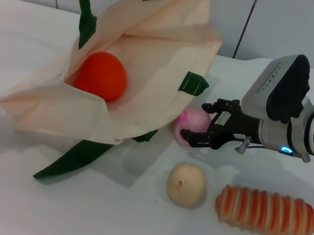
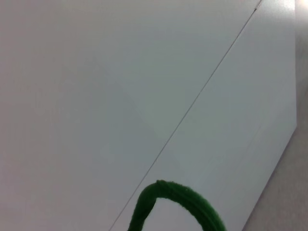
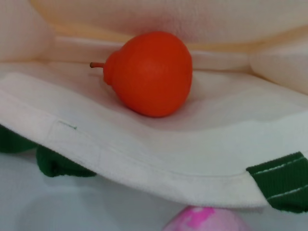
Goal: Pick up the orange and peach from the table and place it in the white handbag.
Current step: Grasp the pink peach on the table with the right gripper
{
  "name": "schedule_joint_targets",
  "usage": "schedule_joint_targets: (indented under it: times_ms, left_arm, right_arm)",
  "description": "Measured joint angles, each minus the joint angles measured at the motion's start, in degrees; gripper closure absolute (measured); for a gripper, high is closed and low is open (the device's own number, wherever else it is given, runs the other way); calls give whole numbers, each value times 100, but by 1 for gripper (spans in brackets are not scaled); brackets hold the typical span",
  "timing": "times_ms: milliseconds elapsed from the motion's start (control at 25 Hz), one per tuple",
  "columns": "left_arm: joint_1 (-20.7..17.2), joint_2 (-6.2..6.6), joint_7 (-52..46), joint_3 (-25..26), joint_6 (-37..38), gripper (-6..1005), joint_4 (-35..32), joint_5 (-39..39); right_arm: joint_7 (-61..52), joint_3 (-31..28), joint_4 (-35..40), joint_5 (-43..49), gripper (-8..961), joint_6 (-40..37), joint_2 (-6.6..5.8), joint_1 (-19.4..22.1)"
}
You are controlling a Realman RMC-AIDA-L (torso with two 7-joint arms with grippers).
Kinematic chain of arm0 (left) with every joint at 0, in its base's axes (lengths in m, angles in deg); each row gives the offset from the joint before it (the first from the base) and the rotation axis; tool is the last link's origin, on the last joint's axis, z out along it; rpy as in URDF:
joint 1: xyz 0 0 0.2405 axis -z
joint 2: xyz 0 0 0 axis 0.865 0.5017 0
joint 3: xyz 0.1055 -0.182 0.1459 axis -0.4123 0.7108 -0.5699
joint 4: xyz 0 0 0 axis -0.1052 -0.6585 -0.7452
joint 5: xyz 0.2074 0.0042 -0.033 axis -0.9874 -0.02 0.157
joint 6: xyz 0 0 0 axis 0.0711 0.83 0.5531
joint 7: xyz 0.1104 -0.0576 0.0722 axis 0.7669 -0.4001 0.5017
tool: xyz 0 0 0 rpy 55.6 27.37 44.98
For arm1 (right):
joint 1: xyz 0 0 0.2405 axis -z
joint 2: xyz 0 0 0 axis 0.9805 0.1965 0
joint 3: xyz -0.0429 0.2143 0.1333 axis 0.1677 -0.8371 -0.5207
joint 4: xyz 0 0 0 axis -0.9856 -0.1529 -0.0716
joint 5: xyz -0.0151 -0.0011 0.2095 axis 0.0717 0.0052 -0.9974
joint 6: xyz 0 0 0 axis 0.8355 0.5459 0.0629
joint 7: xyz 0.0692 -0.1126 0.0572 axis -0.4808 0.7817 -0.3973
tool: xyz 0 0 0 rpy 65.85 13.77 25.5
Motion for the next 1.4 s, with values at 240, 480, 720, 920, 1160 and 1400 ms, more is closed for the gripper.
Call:
schedule_joint_targets:
  times_ms: [240, 480, 720, 920, 1160, 1400]
  left_arm:
    - [-1, 0, -7, 0, 0, 866, 0, 0]
    - [-1, 0, -7, 0, 0, 865, 0, 0]
    - [-1, 0, -11, 0, 0, 864, 0, 3]
    - [-7, 0, -20, 0, 0, 863, 0, 3]
    - [-45, 5, -26, 0, 0, 862, 0, 4]
    - [-61, 17, -28, 0, 0, 861, 0, 5]
  right_arm:
    - [-251, 187, 50, -1, 115, 0, -5, -28]
    - [-253, 189, 53, 0, 149, -4, -5, -16]
    - [-255, 247, 55, -1, 195, -49, -7, -7]
    - [-282, 249, 78, 1, 232, -86, -17, 13]
    - [-312, 218, 165, -40, 271, -99, -18, 63]
    - [-324, 119, 444, -62, 295, -388, -14, 230]
